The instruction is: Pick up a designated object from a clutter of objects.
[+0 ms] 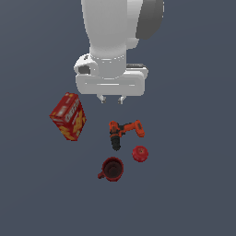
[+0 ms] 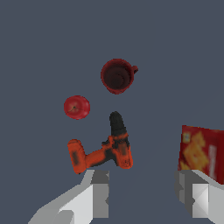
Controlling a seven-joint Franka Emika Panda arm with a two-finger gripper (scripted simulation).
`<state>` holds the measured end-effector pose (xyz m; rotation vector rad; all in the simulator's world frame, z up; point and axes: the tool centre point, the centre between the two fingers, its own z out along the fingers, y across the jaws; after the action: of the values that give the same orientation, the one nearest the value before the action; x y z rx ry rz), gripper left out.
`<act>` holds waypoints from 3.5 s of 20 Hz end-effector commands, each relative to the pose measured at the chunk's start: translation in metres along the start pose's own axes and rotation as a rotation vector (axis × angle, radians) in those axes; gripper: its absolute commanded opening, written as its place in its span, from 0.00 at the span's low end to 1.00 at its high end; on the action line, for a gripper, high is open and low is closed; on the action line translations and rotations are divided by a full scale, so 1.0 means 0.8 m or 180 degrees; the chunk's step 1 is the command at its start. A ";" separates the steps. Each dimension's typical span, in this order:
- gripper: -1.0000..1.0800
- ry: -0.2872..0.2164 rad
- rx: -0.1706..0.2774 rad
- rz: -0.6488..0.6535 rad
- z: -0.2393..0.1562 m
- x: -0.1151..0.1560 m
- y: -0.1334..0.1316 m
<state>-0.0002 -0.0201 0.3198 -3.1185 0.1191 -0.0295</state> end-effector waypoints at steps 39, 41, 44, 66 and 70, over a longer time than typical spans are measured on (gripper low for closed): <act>0.62 -0.0241 0.0033 -0.2429 0.111 0.156 -0.012; 0.62 -0.0255 0.0049 -0.2596 0.122 0.164 -0.012; 0.62 -0.0274 0.0076 -0.2845 0.139 0.177 -0.013; 0.62 -0.0329 0.0317 -0.4383 0.261 0.235 -0.008; 0.62 -0.0328 0.0339 -0.4494 0.271 0.238 -0.007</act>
<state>0.1931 -0.0242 0.1094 -2.3942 -1.8683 0.0975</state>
